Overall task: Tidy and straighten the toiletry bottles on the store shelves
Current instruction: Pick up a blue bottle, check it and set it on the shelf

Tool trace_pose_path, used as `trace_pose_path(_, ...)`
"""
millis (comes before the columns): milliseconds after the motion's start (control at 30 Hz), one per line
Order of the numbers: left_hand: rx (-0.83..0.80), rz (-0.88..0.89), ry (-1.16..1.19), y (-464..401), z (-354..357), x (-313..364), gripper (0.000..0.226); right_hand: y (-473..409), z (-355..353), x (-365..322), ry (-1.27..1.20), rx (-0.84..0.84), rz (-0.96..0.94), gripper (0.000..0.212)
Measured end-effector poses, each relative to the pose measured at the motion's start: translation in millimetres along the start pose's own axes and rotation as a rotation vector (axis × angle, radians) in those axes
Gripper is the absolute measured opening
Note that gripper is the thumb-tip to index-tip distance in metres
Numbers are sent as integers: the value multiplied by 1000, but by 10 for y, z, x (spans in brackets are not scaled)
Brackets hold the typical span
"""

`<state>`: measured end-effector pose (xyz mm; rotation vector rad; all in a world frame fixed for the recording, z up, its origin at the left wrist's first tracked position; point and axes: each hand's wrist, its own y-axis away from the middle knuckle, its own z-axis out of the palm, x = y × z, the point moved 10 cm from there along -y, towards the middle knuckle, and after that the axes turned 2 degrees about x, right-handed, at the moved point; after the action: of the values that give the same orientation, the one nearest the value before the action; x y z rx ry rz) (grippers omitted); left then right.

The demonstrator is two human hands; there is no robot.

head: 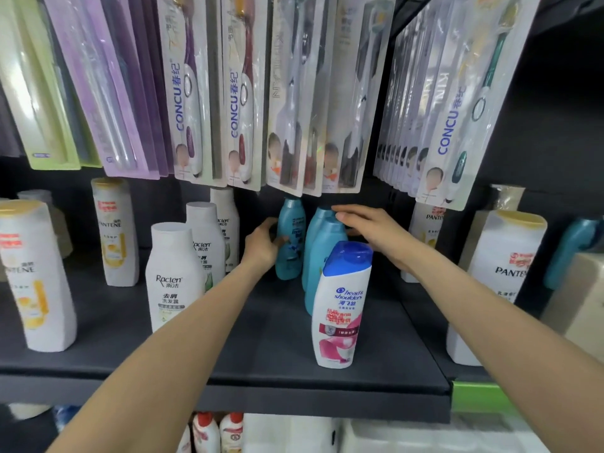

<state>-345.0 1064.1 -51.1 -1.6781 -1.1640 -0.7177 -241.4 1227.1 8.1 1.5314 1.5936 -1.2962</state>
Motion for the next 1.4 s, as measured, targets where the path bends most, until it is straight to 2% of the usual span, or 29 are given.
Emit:
trace_pose_path(367, -73, -10, 133, -218, 347, -99, 31, 13, 34, 93, -177, 53, -32, 29)
trace_pose_path(667, -76, -58, 190, -243, 421, -162, 30, -7, 13, 95, -97, 87, -42, 26)
trace_pose_path(800, -34, -74, 152, -238, 417, -192, 28, -25, 7, 91, -97, 118, -44, 23)
trace_pose_path(1033, -67, -68, 144, -282, 505, -183, 21, -44, -17, 97, -65, 126, -30, 19)
trace_pose_path(1400, -99, -34, 38, -311, 506, -132, 29, -48, -9, 113, -56, 114, -30, 20)
